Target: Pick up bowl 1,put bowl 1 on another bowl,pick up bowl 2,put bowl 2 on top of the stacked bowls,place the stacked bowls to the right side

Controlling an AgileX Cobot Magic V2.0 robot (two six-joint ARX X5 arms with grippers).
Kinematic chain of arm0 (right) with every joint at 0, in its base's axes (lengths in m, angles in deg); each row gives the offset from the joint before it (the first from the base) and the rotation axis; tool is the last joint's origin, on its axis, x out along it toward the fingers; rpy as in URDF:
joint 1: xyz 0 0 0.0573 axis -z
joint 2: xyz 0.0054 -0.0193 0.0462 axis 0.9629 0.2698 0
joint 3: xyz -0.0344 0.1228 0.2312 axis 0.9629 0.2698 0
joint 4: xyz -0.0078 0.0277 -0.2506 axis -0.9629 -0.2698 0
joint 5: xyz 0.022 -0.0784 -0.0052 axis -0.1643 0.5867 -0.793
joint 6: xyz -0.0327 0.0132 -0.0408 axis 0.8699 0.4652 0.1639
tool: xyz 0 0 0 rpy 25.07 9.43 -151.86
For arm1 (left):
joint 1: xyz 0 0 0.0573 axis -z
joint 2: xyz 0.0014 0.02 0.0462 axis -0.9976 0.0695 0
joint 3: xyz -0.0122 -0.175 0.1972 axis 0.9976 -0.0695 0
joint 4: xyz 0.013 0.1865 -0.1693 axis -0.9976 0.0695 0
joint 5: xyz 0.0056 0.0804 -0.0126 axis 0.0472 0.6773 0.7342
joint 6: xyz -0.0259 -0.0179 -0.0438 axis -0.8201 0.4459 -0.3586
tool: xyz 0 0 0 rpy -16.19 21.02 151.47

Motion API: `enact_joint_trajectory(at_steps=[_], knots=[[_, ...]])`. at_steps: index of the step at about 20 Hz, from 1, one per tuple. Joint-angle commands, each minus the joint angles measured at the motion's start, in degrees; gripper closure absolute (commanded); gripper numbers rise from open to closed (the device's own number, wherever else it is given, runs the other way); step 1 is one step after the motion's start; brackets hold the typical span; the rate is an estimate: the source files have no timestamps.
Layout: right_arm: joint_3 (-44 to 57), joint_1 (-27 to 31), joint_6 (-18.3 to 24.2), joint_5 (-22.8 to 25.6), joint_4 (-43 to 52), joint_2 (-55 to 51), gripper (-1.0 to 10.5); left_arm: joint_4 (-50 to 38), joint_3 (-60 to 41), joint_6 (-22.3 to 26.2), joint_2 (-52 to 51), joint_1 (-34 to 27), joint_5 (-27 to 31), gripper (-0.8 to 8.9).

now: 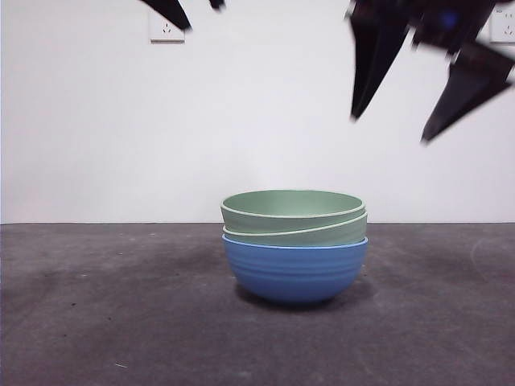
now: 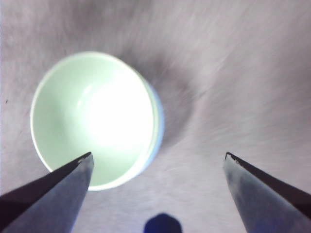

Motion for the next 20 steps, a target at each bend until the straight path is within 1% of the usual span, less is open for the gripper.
enact_joint_trajectory(at_steps=[1, 2, 5, 10, 13, 16, 18, 19, 20], knots=[[0.15, 0.87, -2.12, -2.38, 2.10, 5.20, 5.0, 2.93, -0.09, 1.57, -2.86, 0.13, 0.00, 5.58], [0.15, 0.87, -2.49, -2.49, 3.02, 6.95, 5.0, 3.93, -0.09, 1.57, -4.02, 0.13, 0.00, 5.58], [0.15, 0.87, -3.96, -7.23, 5.27, 12.11, 5.0, 6.14, -0.09, 1.81, -7.58, 0.13, 0.00, 5.62], [0.15, 0.83, -4.76, -7.96, 5.79, 19.06, 5.2, 7.69, -0.09, 1.81, -10.69, 0.17, -0.04, 5.62], [0.15, 0.81, -4.17, -8.24, 5.86, 21.05, 6.7, 8.52, -0.09, 1.81, -10.97, 0.17, -0.02, 5.62], [0.15, 0.70, -3.58, -8.24, 6.05, 21.14, 8.6, 8.35, -0.09, 1.81, -10.97, 0.17, -0.02, 5.62], [0.15, 0.79, -3.23, -8.24, 5.92, 21.14, 9.2, 8.35, -0.09, 1.81, -10.97, 0.17, -0.02, 5.62], [0.15, 0.83, -3.23, -8.22, 5.92, 21.14, 9.3, 8.37, -0.09, 1.81, -10.97, 0.17, -0.02, 5.62], [0.15, 0.83, -3.21, -8.24, 5.95, 21.14, 9.6, 8.39, -0.09, 1.81, -10.97, 0.17, -0.02, 5.62]])
